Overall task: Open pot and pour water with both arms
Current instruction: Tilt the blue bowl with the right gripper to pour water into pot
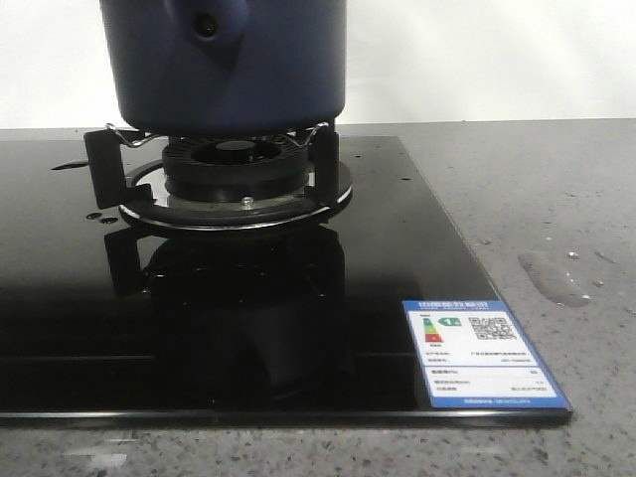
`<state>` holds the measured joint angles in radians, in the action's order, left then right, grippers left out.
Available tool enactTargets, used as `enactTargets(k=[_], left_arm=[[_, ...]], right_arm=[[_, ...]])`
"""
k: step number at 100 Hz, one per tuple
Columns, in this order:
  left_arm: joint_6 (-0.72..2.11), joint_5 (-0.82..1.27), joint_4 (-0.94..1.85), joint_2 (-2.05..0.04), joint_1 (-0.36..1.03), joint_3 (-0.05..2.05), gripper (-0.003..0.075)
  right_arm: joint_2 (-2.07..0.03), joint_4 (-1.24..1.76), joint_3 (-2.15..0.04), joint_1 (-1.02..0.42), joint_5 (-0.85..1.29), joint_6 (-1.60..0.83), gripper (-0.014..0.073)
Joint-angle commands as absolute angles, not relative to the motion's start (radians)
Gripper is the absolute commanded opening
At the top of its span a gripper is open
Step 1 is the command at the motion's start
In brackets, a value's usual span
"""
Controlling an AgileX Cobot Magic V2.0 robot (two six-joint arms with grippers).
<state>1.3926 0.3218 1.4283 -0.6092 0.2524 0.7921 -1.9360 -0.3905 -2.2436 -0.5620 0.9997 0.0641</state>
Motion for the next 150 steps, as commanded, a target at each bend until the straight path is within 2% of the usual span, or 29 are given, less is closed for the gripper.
enactTargets(k=[1, 50, 98, 150], left_arm=[[1.385, 0.299, 1.465, -0.607, 0.262, 0.825, 0.0243], [1.385, 0.299, 1.465, -0.607, 0.262, 0.825, 0.0243], [1.385, 0.297, 1.425, -0.607, 0.298, 0.825, 0.0242], [1.385, 0.265, 1.381, -0.607, 0.353, 0.825, 0.0242]], right_arm=[[-1.877, -0.535, -2.282, -0.585, 0.885, 0.085, -0.0041], [-1.904, -0.913, -2.282, -0.677, 0.854, 0.085, -0.0041], [-1.904, -1.305, -2.282, -0.764, 0.687, 0.085, -0.0041], [-1.904, -1.375, -2.260, -0.791, 0.796, 0.096, -0.0041]])
